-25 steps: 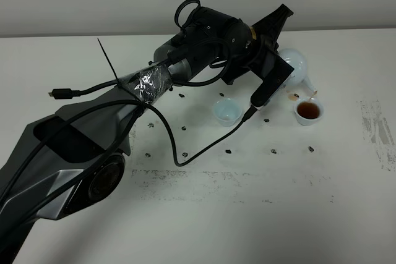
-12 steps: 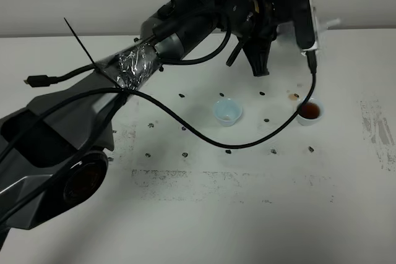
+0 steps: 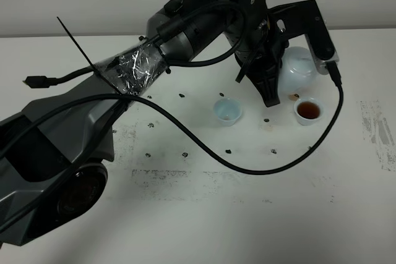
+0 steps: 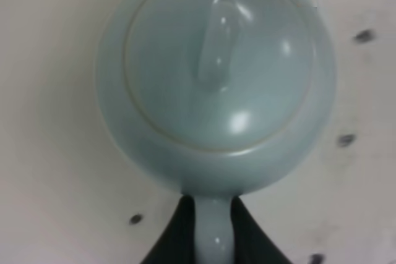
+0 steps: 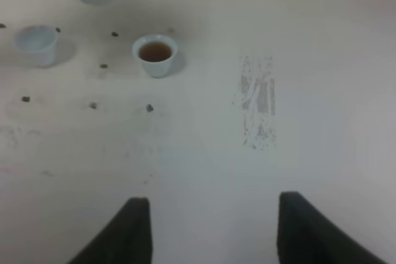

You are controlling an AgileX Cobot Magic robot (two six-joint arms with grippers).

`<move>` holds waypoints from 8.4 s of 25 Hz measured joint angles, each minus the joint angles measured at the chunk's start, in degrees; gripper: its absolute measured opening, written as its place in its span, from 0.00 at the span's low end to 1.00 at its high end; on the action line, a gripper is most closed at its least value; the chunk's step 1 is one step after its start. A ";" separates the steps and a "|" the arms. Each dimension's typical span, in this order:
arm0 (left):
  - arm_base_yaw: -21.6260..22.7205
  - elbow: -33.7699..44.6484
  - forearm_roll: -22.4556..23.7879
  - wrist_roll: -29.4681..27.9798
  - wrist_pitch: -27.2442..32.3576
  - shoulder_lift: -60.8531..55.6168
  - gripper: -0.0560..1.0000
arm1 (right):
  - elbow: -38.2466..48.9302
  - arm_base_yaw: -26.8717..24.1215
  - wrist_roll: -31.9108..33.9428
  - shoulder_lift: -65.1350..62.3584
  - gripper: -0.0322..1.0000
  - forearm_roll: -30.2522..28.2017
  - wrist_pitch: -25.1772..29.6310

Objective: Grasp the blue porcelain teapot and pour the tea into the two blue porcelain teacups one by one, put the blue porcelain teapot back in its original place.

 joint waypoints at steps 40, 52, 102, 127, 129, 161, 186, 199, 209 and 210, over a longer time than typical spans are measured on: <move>-5.45 0.00 -2.23 0.86 2.11 6.48 0.09 | 0.00 0.00 0.00 0.00 0.50 0.21 0.00; -1.23 0.00 5.04 -4.68 4.69 -1.02 0.09 | 0.00 0.00 0.00 0.00 0.50 0.21 0.00; 19.02 55.50 8.53 24.51 -35.27 -23.06 0.09 | 0.00 0.00 0.00 0.00 0.50 0.58 0.00; 18.10 54.84 8.53 40.83 -45.83 -19.04 0.09 | 0.00 0.00 0.00 0.00 0.50 0.58 0.00; 17.76 54.84 8.53 41.94 -46.23 -19.04 0.09 | 0.00 0.00 0.00 0.00 0.50 0.58 0.00; 15.57 54.84 18.17 47.68 -49.46 -18.35 0.09 | 0.00 0.00 0.01 0.00 0.50 0.58 0.00; 15.04 54.84 24.40 47.59 -53.47 -17.67 0.09 | 0.00 0.00 0.01 0.00 0.50 0.58 0.00; 15.04 54.84 27.40 47.77 -54.80 -17.51 0.09 | 0.00 0.00 0.01 0.00 0.50 0.58 0.00; 15.04 54.84 28.68 47.78 -55.73 -17.51 0.09 | 0.00 0.00 0.01 0.00 0.50 0.58 0.00; 15.04 54.84 28.68 47.78 -56.07 -17.51 0.09 | 0.00 0.00 0.01 0.00 0.50 0.58 0.00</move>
